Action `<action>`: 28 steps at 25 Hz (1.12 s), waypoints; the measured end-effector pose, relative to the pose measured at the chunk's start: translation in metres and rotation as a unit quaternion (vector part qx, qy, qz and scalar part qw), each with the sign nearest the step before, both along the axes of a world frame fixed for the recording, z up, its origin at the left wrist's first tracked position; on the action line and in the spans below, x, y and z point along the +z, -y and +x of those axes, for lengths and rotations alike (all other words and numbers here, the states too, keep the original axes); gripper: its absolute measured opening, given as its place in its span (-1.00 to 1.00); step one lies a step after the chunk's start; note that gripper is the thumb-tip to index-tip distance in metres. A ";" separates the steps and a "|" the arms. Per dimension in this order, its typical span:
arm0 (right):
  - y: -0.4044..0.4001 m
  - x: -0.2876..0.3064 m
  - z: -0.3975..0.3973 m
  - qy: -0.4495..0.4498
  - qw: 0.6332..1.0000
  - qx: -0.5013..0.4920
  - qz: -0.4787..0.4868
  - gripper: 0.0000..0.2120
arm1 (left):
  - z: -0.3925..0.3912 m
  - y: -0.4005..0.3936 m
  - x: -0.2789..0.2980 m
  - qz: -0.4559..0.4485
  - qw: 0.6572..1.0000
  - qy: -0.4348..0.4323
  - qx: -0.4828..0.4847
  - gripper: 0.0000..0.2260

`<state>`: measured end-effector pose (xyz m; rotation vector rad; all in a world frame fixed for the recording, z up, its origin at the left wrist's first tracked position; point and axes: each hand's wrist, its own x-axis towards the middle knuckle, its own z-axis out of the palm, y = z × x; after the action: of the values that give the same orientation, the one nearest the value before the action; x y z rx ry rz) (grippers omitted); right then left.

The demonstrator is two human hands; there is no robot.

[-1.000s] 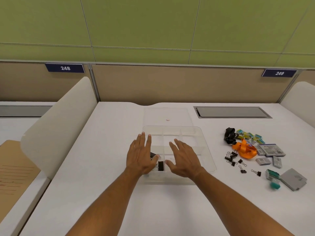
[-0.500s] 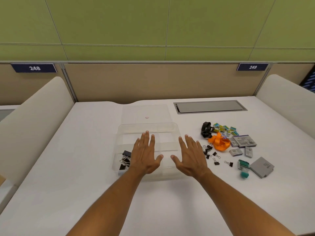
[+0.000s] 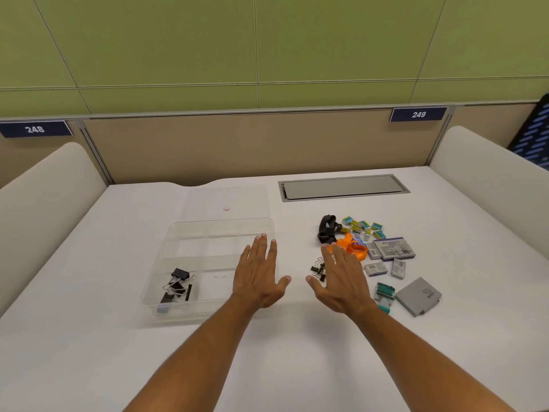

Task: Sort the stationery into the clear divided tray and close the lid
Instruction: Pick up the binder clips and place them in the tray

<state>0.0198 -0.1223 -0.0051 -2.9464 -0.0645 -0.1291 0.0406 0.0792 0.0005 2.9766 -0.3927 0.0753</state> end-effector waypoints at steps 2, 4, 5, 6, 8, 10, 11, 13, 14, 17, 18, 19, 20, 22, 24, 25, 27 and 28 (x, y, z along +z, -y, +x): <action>0.022 -0.006 -0.001 -0.003 1.000 -0.002 0.003 -0.17 | -0.001 0.020 -0.003 0.003 1.000 0.004 -0.002 -0.22; 0.040 -0.012 -0.003 -0.020 1.000 -0.003 -0.002 -0.16 | -0.002 0.036 -0.006 0.002 1.000 0.010 -0.006 -0.22; 0.048 -0.015 -0.003 -0.029 1.000 -0.001 -0.004 -0.15 | -0.003 0.044 -0.007 0.000 1.000 0.010 -0.012 -0.22; 0.056 -0.018 -0.004 -0.037 0.999 0.003 -0.005 -0.14 | -0.004 0.052 -0.008 0.000 1.000 0.008 -0.017 -0.22; 0.069 -0.023 -0.007 -0.042 0.999 0.009 -0.007 -0.15 | -0.007 0.066 -0.010 0.004 1.000 0.002 -0.023 -0.22; 0.081 -0.024 -0.009 -0.049 0.999 0.011 -0.017 -0.18 | -0.010 0.078 -0.013 0.014 0.999 -0.007 -0.030 -0.22; 0.087 -0.024 -0.010 -0.054 0.998 0.012 -0.032 -0.21 | -0.011 0.084 -0.015 0.019 0.999 -0.011 -0.032 -0.22; 0.097 -0.023 -0.011 -0.062 0.996 0.012 -0.070 -0.30 | -0.014 0.093 -0.018 0.024 0.999 -0.019 -0.033 -0.23; 0.100 -0.023 -0.012 -0.065 0.994 0.012 -0.086 -0.37 | -0.014 0.096 -0.019 0.021 0.999 -0.025 -0.034 -0.23; 0.105 -0.024 -0.011 -0.080 0.991 0.010 -0.110 -0.51 | -0.016 0.104 -0.022 0.015 0.998 -0.044 -0.036 -0.26; 0.105 -0.024 -0.009 -0.084 0.989 0.011 -0.118 -0.54 | -0.017 0.107 -0.023 0.015 0.998 -0.045 -0.037 -0.26; 0.104 -0.023 -0.008 -0.085 0.988 0.013 -0.126 -0.57 | -0.018 0.109 -0.022 0.014 0.998 -0.045 -0.040 -0.28; 0.103 -0.023 -0.006 -0.082 0.988 0.017 -0.134 -0.60 | -0.018 0.111 -0.021 0.011 0.998 -0.046 -0.044 -0.29; 0.101 -0.022 -0.002 -0.076 0.986 0.029 -0.145 -0.65 | -0.019 0.117 -0.020 0.007 0.998 -0.035 -0.053 -0.36; 0.101 -0.022 0.001 -0.064 0.990 0.032 -0.121 -0.66 | -0.020 0.124 -0.019 0.006 0.998 -0.002 -0.070 -0.49; 0.102 -0.023 0.002 -0.055 0.995 0.026 -0.083 -0.66 | -0.021 0.128 -0.020 -0.001 0.997 0.005 -0.082 -0.55; 0.104 -0.023 0.004 -0.045 0.999 0.011 0.028 -0.65 | -0.021 0.135 -0.024 -0.011 0.994 -0.010 -0.104 -0.61; 0.105 -0.023 0.005 -0.047 0.996 0.007 0.075 -0.66 | -0.020 0.138 -0.027 -0.011 0.994 -0.025 -0.110 -0.63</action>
<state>0.0251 -0.2271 -0.0282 -2.7960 -0.0588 0.0077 0.0203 -0.0592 -0.0265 2.8857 -0.7055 -0.0195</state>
